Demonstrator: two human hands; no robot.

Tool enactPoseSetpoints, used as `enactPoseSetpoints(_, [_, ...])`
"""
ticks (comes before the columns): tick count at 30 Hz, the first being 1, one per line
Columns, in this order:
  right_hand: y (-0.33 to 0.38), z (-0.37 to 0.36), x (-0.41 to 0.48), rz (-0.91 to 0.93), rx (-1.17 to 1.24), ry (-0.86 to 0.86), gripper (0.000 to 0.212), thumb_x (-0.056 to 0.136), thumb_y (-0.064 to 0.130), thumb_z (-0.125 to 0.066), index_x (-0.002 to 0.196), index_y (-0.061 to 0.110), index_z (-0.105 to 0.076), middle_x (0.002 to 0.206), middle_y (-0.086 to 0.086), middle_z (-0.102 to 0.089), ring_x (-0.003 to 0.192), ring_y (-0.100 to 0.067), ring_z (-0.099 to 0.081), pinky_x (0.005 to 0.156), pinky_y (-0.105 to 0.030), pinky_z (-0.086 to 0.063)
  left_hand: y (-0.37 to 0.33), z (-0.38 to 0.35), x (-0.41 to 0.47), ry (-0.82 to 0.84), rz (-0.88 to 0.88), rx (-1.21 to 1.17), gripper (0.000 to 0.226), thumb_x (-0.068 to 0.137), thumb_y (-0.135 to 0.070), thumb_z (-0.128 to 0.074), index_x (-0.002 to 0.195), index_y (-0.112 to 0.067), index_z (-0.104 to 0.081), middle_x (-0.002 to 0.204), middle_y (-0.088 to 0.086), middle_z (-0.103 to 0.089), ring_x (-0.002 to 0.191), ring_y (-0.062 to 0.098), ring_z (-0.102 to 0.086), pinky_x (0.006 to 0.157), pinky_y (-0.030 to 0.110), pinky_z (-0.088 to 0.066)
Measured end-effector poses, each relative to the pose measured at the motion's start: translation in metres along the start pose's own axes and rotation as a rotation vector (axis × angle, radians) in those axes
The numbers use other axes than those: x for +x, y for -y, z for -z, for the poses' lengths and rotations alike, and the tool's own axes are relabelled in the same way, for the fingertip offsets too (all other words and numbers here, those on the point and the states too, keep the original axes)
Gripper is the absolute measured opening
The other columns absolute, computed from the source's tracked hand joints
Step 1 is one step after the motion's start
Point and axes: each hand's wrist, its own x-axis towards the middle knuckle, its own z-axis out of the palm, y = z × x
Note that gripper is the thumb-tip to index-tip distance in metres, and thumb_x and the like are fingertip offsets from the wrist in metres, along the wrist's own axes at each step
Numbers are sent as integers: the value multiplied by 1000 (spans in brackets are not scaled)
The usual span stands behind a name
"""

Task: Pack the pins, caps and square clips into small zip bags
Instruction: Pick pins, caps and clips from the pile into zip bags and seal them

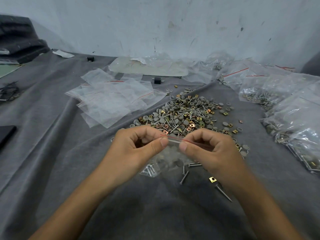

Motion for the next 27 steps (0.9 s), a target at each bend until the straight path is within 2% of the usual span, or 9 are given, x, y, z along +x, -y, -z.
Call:
enactPoseSetpoints(3, [1, 1, 0, 8, -11, -19, 9, 82, 31, -76, 79, 23, -74, 67, -2, -66, 58, -8, -54, 53, -20, -43, -1, 0, 0, -7, 7, -1, 12, 79, -23, -75, 84, -12, -77, 68, 12, -66, 64, 19, -52, 61, 33, -38])
enactPoseSetpoints(6, [1, 1, 0, 0, -7, -6, 8, 85, 28, -79, 82, 23, -74, 70, -6, -67, 60, -8, -56, 54, -20, -44, -1, 0, 0, -6, 9, 6, 16, 79, -24, -74, 86, -10, -77, 71, 18, -68, 66, 21, -54, 63, 34, -40])
enactPoseSetpoints(11, [-1, 6, 0, -16, 26, -54, 5, 83, 28, -78, 84, 24, -75, 67, 8, -67, 56, 2, -53, 50, -11, -39, -2, 4, 1, -44, -1, 20, 19, 78, -26, -74, 86, -9, -77, 77, 14, -73, 69, 13, -63, 65, 23, -49])
enactPoseSetpoints(15, [-2, 5, 0, 2, 13, -71, 6, 88, 19, -77, 85, 24, -75, 68, 9, -68, 58, 2, -54, 52, -10, -40, 0, 2, 2, -49, 0, 19, 15, 78, -24, -74, 84, -11, -76, 68, -1, -70, 64, 5, -59, 62, 15, -47])
enactPoseSetpoints(17, [-1, 5, 0, -5, 23, -77, 2, 86, 25, -78, 85, 25, -75, 71, 7, -69, 59, 1, -56, 53, -12, -42, 0, 2, 2, -48, -3, 23, 14, 78, -25, -74, 84, -12, -76, 70, 3, -71, 65, 7, -60, 63, 17, -48])
enactPoseSetpoints(19, [0, 7, 0, -9, 17, -75, 7, 83, 33, -77, 86, 26, -76, 73, 4, -71, 60, -1, -57, 52, -14, -43, 0, 4, 2, -61, -7, 32, 14, 79, -26, -74, 84, -14, -77, 74, 8, -73, 67, 9, -61, 64, 19, -49])
enactPoseSetpoints(27, [1, 11, 0, 4, -31, -102, 10, 83, 33, -75, 86, 24, -77, 76, 0, -73, 64, -10, -63, 57, -21, -50, 1, 8, 2, -96, 9, 60, 15, 78, -31, -75, 84, -17, -78, 72, 1, -71, 66, 7, -60, 63, 18, -49])
